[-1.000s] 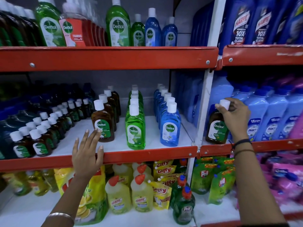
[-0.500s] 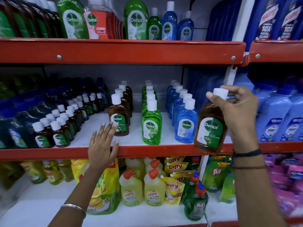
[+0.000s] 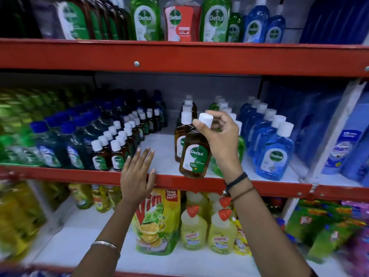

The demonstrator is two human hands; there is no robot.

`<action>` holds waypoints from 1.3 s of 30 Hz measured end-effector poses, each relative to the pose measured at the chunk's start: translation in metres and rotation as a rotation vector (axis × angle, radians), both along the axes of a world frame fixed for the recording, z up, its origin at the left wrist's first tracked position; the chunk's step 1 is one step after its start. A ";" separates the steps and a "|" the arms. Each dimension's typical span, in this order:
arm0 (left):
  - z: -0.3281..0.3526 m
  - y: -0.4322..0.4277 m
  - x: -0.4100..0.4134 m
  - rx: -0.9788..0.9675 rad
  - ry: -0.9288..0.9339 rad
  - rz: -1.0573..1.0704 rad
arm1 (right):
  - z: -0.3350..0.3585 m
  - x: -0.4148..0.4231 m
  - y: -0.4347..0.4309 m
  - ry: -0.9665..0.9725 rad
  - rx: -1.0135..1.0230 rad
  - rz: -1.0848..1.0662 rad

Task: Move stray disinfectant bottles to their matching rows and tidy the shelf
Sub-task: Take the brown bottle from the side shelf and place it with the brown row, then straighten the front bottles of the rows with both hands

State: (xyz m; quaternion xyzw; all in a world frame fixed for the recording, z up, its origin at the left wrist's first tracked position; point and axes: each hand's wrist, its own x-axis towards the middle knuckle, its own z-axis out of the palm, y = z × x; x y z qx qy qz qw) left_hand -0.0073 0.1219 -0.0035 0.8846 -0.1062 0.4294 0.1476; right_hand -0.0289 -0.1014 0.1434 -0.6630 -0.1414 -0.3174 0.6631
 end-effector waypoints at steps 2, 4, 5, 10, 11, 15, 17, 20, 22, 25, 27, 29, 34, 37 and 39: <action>-0.001 0.000 0.001 0.005 -0.009 -0.004 | -0.006 0.014 0.012 0.018 -0.020 -0.006; -0.003 0.000 0.004 -0.001 -0.028 -0.006 | -0.010 0.026 0.021 0.027 -0.053 -0.016; -0.004 0.001 0.005 -0.001 -0.037 -0.010 | -0.011 0.031 0.025 0.029 -0.067 -0.018; -0.009 0.003 0.011 0.004 -0.074 -0.026 | -0.020 0.048 0.033 0.065 -0.110 -0.008; -0.010 0.003 0.011 0.004 -0.076 -0.024 | -0.022 0.049 0.034 0.074 -0.117 -0.003; -0.007 -0.001 0.007 0.006 -0.036 -0.014 | -0.028 0.040 0.034 0.082 -0.170 -0.007; 0.002 -0.007 0.001 -0.019 0.027 -0.023 | -0.039 0.029 0.034 0.090 -0.160 -0.002; 0.018 -0.028 -0.009 -0.182 0.144 -0.146 | -0.065 0.010 0.032 0.185 -0.093 0.031; 0.029 -0.049 -0.018 -0.459 0.287 -0.340 | -0.081 0.003 0.031 0.268 -0.036 0.058; 0.046 -0.078 -0.024 -0.775 0.486 -0.502 | -0.089 0.002 0.029 0.366 0.028 0.089; 0.053 -0.087 -0.026 -0.803 0.528 -0.505 | -0.086 0.004 0.028 0.408 0.042 0.110; 0.054 -0.090 -0.026 -0.811 0.530 -0.510 | -0.082 0.005 0.029 0.430 0.065 0.128; 0.053 -0.087 -0.025 -0.857 0.501 -0.529 | -0.083 0.001 0.029 0.372 0.050 0.133; 0.053 -0.088 -0.026 -0.886 0.492 -0.513 | -0.084 0.003 0.027 0.377 0.048 0.152; 0.053 -0.089 -0.025 -0.887 0.482 -0.507 | -0.082 0.003 0.024 0.378 0.014 0.141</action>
